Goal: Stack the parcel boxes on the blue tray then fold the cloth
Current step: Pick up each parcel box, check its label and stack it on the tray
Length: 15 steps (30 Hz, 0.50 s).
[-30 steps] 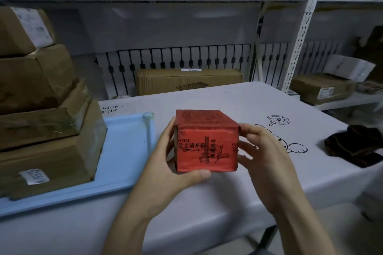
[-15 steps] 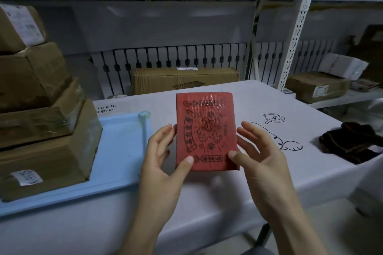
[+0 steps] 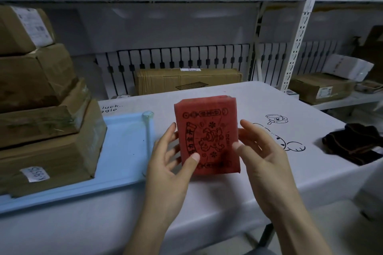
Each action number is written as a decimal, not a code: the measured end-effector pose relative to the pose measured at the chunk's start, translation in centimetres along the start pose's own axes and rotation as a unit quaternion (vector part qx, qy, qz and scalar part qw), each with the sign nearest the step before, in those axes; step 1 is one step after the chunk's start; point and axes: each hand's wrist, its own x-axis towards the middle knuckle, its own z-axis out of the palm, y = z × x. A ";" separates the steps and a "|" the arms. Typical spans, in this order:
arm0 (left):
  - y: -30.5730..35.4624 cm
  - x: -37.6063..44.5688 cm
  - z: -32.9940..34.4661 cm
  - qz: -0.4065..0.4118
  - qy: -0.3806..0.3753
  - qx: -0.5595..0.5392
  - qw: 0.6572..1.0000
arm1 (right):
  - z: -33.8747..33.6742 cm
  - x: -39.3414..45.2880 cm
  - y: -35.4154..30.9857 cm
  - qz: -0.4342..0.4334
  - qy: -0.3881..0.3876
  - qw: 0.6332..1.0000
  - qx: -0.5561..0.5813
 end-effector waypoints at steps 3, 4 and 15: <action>0.5 -0.1 0.1 0.008 -0.003 -0.019 1.000 | 0.3 0.1 0.1 0.015 0.001 1.000 0.025; 0.8 -0.1 0.2 0.009 -0.004 -0.035 0.999 | 0.4 0.1 0.1 0.019 0.000 0.999 0.036; 0.5 -0.1 -0.2 -0.009 0.033 -0.042 0.999 | 0.0 0.2 -0.2 0.047 0.020 0.998 0.031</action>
